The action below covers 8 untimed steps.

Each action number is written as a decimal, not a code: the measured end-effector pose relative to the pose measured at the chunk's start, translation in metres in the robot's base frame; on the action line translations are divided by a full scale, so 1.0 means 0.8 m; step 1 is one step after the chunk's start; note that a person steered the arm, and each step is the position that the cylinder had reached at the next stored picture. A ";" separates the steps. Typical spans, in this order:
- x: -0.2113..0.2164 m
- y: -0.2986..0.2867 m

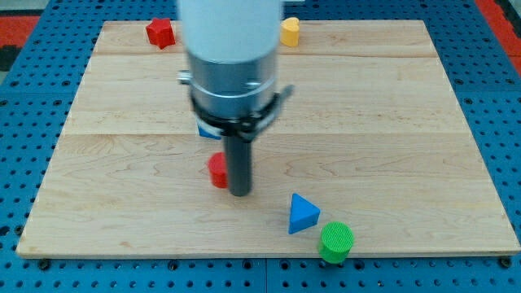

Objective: Push the green circle to the bottom left

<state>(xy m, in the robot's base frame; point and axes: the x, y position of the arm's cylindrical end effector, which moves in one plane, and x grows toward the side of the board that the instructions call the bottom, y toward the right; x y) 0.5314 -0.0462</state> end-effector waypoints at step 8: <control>0.109 0.237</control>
<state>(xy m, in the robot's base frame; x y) 0.6184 0.1432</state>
